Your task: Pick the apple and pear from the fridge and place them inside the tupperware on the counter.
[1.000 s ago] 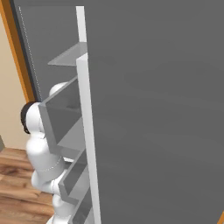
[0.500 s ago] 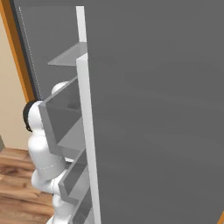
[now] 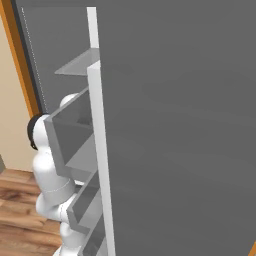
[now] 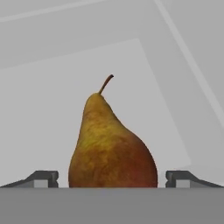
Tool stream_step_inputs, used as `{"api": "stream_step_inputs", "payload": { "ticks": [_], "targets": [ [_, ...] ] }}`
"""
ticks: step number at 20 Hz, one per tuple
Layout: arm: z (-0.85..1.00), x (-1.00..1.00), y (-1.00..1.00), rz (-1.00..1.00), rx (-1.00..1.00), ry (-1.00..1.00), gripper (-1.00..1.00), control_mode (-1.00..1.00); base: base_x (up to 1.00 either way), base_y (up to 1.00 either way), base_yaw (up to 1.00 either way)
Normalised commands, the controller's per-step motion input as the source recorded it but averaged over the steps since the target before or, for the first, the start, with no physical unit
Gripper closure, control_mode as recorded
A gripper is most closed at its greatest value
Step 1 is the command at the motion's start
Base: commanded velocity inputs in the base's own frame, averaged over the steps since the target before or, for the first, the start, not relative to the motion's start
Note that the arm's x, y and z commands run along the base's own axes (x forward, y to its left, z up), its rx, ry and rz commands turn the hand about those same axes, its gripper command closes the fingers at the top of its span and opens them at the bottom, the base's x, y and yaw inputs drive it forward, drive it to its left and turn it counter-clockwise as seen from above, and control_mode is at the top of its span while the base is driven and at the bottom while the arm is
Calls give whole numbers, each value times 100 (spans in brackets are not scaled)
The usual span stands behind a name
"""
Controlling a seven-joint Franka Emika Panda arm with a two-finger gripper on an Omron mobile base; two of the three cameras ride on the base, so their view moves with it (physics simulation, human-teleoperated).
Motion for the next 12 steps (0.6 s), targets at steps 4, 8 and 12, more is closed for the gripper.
{"api": "stream_step_inputs", "payload": {
  "ticks": [4,8,12],
  "targets": [
    [-10,0,0,0,0,0,100,-100,0,0,0],
    [-6,0,0,0,0,0,100,-100,0,0,0],
    [-1,-6,0,0,0,-18,100,-100,0,0,0]
  ]
}}
